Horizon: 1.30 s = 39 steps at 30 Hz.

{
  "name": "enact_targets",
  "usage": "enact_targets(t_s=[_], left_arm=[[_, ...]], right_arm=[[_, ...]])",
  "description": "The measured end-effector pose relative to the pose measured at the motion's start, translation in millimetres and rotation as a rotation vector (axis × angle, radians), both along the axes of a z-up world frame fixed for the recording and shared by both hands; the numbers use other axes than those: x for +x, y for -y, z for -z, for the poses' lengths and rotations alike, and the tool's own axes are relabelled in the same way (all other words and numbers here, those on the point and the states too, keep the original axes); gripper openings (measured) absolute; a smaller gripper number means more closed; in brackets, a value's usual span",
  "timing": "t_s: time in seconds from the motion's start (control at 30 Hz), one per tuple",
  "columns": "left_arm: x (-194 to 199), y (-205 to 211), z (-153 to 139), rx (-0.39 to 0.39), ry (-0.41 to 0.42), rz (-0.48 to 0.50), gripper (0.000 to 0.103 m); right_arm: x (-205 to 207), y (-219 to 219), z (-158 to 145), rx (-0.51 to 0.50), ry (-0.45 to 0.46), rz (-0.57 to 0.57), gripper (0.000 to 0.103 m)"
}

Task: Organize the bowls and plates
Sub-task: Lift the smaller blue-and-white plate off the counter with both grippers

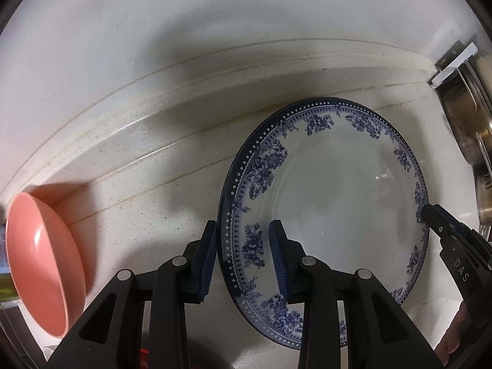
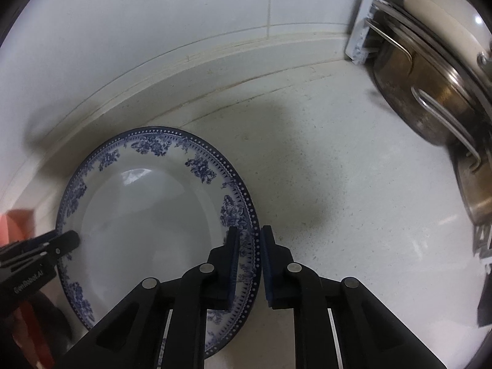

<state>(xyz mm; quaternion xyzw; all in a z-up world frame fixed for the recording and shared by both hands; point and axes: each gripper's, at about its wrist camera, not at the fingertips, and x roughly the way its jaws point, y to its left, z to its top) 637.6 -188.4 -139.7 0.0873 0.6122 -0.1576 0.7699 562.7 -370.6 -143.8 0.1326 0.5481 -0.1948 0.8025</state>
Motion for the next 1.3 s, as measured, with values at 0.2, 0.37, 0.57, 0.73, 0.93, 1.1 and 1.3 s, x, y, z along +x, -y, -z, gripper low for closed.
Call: enact_targets(t_s=[0.2, 0.37, 0.57, 0.73, 0.93, 1.1, 1.3], left_arm=[[-5, 14, 1, -0.151, -0.141, 0.023, 0.021], [-5, 17, -2, -0.106, -0.095, 0.027, 0.023], [-7, 29, 1, -0.028, -0.062, 0.048, 0.042], [-15, 45, 2, 0.001, -0.038, 0.081, 0.041], [-14, 56, 8, -0.002, -0.055, 0.094, 0.042], [-7, 57, 13, -0.015, -0.074, 0.090, 0.041], [-8, 50, 12, -0.031, -0.077, 0.103, 0.033]], right_arm=[[5, 3, 6, 0.300, 0.035, -0.044, 0.012], [0, 5, -3, 0.136, 0.017, -0.008, 0.013], [-10, 12, -16, -0.025, -0.021, 0.049, 0.044], [-15, 28, -10, 0.020, -0.048, 0.091, 0.044], [-25, 38, 1, 0.073, -0.059, 0.125, 0.044], [-23, 43, 8, 0.108, -0.053, 0.121, 0.043], [-22, 46, 7, 0.123, -0.045, 0.137, 0.034]])
